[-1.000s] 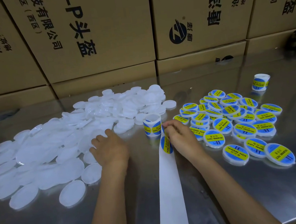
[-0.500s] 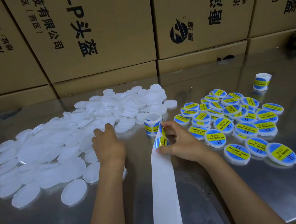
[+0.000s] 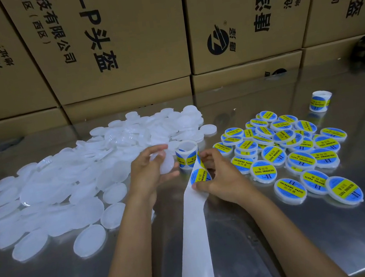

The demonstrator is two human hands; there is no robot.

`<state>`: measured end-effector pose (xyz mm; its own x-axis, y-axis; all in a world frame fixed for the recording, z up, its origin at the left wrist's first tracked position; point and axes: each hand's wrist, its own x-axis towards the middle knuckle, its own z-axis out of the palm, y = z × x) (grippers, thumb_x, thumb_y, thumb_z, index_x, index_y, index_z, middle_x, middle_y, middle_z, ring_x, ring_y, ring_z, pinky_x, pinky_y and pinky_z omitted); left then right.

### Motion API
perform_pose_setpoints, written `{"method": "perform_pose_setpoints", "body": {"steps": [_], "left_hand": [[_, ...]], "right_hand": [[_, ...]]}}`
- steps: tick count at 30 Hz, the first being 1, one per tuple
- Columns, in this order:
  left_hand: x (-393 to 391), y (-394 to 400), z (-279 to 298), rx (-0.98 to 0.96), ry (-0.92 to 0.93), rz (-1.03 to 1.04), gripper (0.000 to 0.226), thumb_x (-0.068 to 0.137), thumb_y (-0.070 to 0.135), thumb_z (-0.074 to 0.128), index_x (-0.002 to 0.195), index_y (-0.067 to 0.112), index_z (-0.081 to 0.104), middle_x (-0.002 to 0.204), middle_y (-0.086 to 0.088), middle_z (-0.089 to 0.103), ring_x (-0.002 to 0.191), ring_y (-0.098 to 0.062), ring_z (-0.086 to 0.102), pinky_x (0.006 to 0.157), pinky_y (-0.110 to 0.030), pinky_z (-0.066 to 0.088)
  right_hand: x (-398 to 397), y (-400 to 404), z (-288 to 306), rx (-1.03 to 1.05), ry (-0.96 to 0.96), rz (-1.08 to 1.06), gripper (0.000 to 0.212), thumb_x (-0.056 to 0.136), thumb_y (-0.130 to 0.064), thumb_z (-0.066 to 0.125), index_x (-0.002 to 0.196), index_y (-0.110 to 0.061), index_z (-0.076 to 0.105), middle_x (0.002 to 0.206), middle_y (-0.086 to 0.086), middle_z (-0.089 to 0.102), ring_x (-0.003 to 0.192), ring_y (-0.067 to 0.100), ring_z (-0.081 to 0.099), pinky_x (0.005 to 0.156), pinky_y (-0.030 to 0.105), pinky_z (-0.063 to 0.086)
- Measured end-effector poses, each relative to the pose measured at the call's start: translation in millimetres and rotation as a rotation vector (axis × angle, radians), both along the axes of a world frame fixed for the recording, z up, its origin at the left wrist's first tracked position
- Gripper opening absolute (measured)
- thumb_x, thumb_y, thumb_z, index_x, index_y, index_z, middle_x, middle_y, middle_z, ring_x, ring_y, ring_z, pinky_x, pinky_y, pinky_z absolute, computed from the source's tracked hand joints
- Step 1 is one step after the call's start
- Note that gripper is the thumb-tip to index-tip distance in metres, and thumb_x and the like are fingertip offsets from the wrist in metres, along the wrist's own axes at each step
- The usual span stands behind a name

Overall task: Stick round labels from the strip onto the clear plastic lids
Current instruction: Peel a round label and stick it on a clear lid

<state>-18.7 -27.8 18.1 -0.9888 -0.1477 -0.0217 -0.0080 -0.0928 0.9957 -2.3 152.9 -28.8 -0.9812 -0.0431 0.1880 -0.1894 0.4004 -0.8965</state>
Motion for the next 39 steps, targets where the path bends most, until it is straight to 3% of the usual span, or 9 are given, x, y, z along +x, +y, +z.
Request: {"method": "perform_pose_setpoints", "body": {"steps": [4,7,10,16,24,29,31,36,39], "left_hand": [[1,10,-5,-0.101,-0.103,-0.117,0.021,0.097,-0.001,0.055,0.089,0.003,0.074,0.105,-0.018,0.071,0.079,-0.022,0.072,0.068,-0.031,0.063],[0,17,-6,-0.170,-0.146,-0.177,0.024,0.091,0.029,0.072,0.095,0.006,0.078,0.105,-0.012,0.076,0.090,-0.025,0.076,0.087,-0.039,0.061],[3,24,-7,-0.215,-0.119,-0.236,0.041,0.082,0.050,0.078,0.091,0.009,0.080,0.096,-0.007,0.078,0.090,-0.020,0.076,0.086,-0.038,0.062],[5,31,-9,-0.213,-0.083,-0.159,0.022,0.085,0.027,0.080,0.087,0.005,0.079,0.089,-0.019,0.076,0.087,-0.032,0.074,0.089,-0.052,0.059],[3,31,-11,-0.166,-0.101,-0.096,0.022,0.084,0.022,0.081,0.089,0.001,0.077,0.088,-0.021,0.075,0.075,-0.031,0.070,0.080,-0.046,0.061],[0,29,-14,-0.151,-0.101,-0.060,0.021,0.083,0.015,0.081,0.084,-0.004,0.074,0.073,-0.013,0.067,0.062,-0.021,0.062,0.061,-0.026,0.055],[-1,28,-15,-0.147,-0.100,-0.048,0.022,0.083,0.013,0.080,0.085,-0.008,0.073,0.075,-0.014,0.066,0.063,-0.021,0.062,0.061,-0.026,0.056],[-2,26,-17,-0.212,-0.066,-0.040,0.026,0.081,0.020,0.083,0.079,-0.004,0.072,0.074,-0.011,0.064,0.069,-0.021,0.058,0.071,-0.036,0.053],[-1,25,-12,-0.184,-0.034,0.012,0.020,0.080,0.023,0.084,0.082,0.006,0.074,0.083,-0.008,0.072,0.060,-0.008,0.063,0.057,-0.023,0.052]], "right_hand": [[3,-1,2,0.080,0.080,-0.068,0.052,0.072,-0.017,0.083,0.104,-0.032,0.045,0.107,-0.010,0.062,0.099,0.006,0.061,0.080,0.017,0.048],[4,-1,4,0.150,0.122,-0.086,0.049,0.073,-0.022,0.083,0.104,-0.030,0.046,0.109,-0.007,0.060,0.102,0.010,0.058,0.085,0.027,0.049],[6,0,4,0.197,0.188,-0.085,0.043,0.073,-0.025,0.081,0.101,-0.029,0.048,0.104,-0.008,0.058,0.100,0.012,0.056,0.083,0.031,0.049],[9,-5,4,0.233,0.329,-0.123,0.034,0.073,-0.025,0.079,0.094,-0.028,0.052,0.095,-0.015,0.055,0.096,0.009,0.051,0.077,0.025,0.045],[19,-9,11,0.236,0.427,-0.127,0.025,0.075,-0.018,0.076,0.087,-0.025,0.056,0.093,-0.014,0.055,0.093,0.011,0.053,0.076,0.031,0.048],[26,-15,22,-0.085,0.316,-0.090,0.012,0.069,-0.011,0.064,0.073,-0.018,0.055,0.084,0.000,0.062,0.086,0.024,0.057,0.075,0.040,0.050],[26,-14,27,-0.233,0.228,-0.072,0.015,0.071,-0.001,0.063,0.071,-0.014,0.055,0.082,0.008,0.063,0.078,0.029,0.059,0.073,0.044,0.051],[27,-7,34,-0.545,0.089,-0.049,0.016,0.079,0.002,0.061,0.074,-0.011,0.053,0.068,-0.006,0.062,0.065,0.007,0.057,0.062,0.018,0.047],[26,-3,35,-0.725,0.008,-0.042,0.012,0.075,-0.003,0.060,0.081,-0.010,0.052,0.071,0.001,0.060,0.067,0.014,0.058,0.067,0.027,0.049]]}}
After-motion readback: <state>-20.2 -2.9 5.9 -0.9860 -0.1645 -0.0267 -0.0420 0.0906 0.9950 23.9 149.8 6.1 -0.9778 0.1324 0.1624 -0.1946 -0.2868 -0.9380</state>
